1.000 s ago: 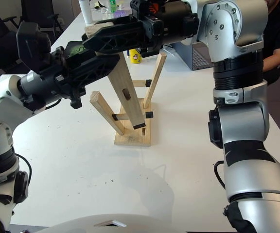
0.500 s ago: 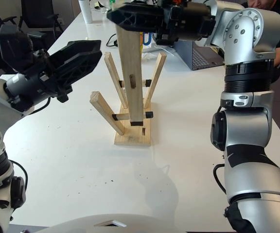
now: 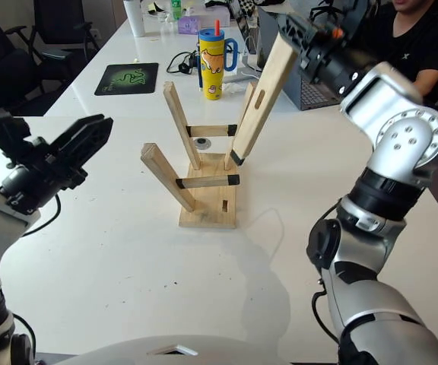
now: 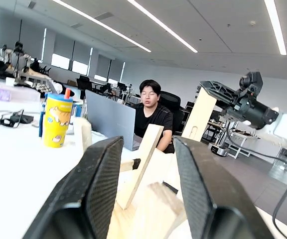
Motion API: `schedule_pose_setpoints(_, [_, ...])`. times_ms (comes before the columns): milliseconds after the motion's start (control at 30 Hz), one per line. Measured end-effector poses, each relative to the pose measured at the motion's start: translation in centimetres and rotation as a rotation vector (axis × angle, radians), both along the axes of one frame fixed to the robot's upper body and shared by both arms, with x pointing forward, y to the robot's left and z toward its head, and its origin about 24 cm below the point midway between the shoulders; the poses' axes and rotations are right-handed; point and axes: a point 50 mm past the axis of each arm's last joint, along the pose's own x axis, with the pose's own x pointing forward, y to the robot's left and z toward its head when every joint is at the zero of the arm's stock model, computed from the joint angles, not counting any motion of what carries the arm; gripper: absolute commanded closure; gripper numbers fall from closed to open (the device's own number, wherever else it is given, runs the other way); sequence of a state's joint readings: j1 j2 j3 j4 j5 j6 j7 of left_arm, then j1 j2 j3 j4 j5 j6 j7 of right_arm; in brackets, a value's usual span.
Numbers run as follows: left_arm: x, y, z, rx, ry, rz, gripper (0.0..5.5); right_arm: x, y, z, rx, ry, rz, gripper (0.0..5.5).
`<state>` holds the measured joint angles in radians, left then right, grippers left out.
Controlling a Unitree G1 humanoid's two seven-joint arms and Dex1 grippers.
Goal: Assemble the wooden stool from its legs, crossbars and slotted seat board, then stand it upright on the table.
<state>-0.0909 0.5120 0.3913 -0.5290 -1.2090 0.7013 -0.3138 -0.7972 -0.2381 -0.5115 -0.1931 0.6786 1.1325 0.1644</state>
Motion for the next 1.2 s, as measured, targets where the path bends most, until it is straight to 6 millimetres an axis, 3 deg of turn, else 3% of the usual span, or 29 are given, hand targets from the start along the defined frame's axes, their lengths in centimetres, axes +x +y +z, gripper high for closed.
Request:
schedule_pose_setpoints(67, [0.3,-0.2,-1.1,-0.007,0.043,0.005,3.62,-0.4,0.4,-2.5,0.025,0.088,-0.038,4.47])
schedule_pose_setpoints(167, [0.9,-1.2,-2.4,-0.03,0.088,-0.004,3.62,-1.4,1.0,-4.0,0.072,0.112,-0.1,4.47])
schedule_pose_setpoints(333, [1.4,-2.6,-2.3,-0.052,0.077,-0.031,3.62,-2.2,0.8,-6.7,0.121,0.183,-0.211,4.47])
schedule_pose_setpoints(500, [1.3,-2.8,-2.3,-0.057,0.079,-0.023,3.62,-3.0,0.7,-7.6,0.11,0.142,-0.299,4.47])
schedule_pose_setpoints(700, [1.2,-3.1,-2.2,-0.068,0.081,-0.021,3.62,-3.6,1.7,-8.0,0.005,-0.037,-0.316,4.46])
schedule_pose_setpoints(867, [1.1,-3.5,-2.1,-0.071,0.078,-0.031,3.62,-2.6,1.3,-8.5,-0.002,-0.077,-0.367,4.46])
schedule_pose_setpoints(1067, [1.1,-3.8,-2.1,-0.077,0.078,-0.036,3.62,-0.3,0.6,-9.0,0.074,0.012,-0.438,4.45])
schedule_pose_setpoints(1200, [1.1,-3.8,-2.1,-0.079,0.077,-0.035,3.62,0.1,0.2,-9.3,0.114,0.074,-0.493,4.45])
